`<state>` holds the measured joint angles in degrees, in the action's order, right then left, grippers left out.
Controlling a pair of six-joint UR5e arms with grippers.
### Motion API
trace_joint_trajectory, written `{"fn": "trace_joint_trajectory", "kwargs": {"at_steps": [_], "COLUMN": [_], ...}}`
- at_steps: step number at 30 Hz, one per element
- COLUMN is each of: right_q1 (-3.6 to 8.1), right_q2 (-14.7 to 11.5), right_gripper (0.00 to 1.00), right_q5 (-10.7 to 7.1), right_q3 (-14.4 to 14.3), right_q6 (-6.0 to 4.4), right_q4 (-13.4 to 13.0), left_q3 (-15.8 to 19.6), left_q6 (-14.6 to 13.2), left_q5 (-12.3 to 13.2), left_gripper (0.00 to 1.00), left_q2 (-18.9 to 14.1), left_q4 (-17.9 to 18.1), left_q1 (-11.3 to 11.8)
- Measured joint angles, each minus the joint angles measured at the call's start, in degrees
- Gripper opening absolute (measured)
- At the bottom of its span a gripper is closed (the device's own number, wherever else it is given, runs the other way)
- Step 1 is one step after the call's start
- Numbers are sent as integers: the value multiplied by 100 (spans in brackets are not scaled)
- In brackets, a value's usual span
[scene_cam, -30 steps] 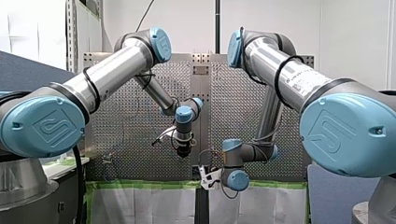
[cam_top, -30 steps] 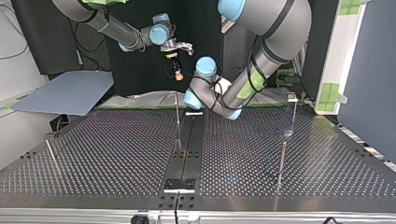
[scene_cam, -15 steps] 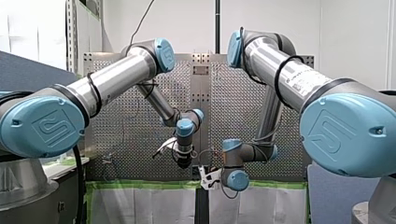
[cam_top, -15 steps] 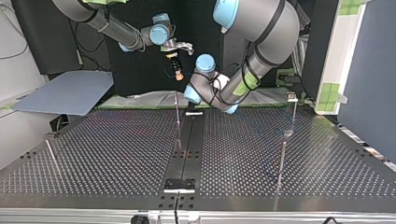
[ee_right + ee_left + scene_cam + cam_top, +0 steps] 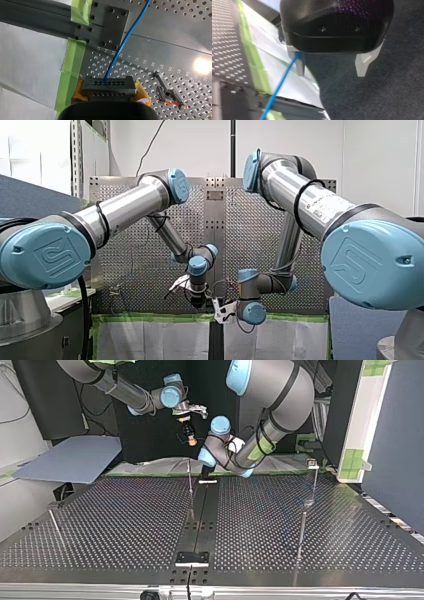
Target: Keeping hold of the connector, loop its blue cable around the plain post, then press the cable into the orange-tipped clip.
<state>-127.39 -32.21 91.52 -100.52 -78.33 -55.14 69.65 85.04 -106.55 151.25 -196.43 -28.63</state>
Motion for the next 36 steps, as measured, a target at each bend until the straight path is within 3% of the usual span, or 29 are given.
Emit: {"fn": "trace_joint_trajectory", "kwargs": {"at_steps": [8, 28, 36], "right_q1": [-16, -53, -54], "right_q2": [-1, -1, -1], "right_gripper": [0, 0, 0], "right_q5": [-1, 0, 2], "right_q3": [-2, -4, -3], "right_q6": [5, 9, 9], "right_q4": [23, 72, 72], "left_q3": [18, 56, 40], "left_q6": [55, 73, 25], "left_q5": [4, 58, 38], "left_gripper": [100, 100, 100], "left_q2": [410, 489, 724], "left_q4": [186, 210, 206], "left_q1": [-4, -17, -19]}}
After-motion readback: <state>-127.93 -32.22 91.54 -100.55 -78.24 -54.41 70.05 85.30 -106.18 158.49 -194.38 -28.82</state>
